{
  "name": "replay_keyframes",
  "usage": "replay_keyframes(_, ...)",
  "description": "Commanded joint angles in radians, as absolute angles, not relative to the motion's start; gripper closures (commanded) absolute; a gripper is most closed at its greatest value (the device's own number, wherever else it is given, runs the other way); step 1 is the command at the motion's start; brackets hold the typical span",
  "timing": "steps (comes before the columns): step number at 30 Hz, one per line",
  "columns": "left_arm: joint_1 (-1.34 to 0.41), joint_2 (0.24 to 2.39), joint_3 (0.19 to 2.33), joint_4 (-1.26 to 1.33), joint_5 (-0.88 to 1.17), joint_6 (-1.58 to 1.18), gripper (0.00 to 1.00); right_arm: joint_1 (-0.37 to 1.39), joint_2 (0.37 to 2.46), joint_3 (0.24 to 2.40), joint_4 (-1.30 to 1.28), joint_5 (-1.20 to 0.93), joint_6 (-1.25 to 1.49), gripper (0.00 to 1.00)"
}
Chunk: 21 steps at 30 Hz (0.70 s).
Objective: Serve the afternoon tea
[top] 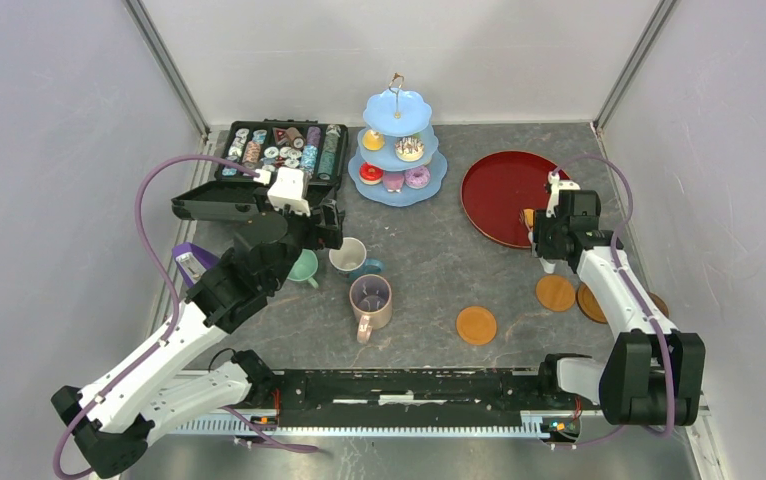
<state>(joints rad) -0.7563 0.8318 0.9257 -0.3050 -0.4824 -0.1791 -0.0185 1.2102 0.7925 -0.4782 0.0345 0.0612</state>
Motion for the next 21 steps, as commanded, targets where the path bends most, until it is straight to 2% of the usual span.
replay_keyframes(1, -0.752, 0.835, 0.945, -0.278, -0.462, -0.199, 0.0, -0.024, 1.198, 0.797, -0.441, 0.034, 0.052, 0.64)
replay_keyframes(8, -0.752, 0.841, 0.945, -0.277, -0.456, -0.202, 0.0, -0.023, 1.171, 0.828, -0.442, 0.003, 0.045, 0.7)
replay_keyframes(16, -0.752, 0.848, 0.946, -0.278, -0.456, -0.207, 0.01, -0.006, 1.151, 0.94, -0.327, -0.238, 0.116, 0.74)
replay_keyframes(21, -0.752, 0.851, 0.95, -0.28, -0.466, -0.204, 0.01, 0.103, 1.22, 1.086, -0.242, -0.285, 0.182, 0.75)
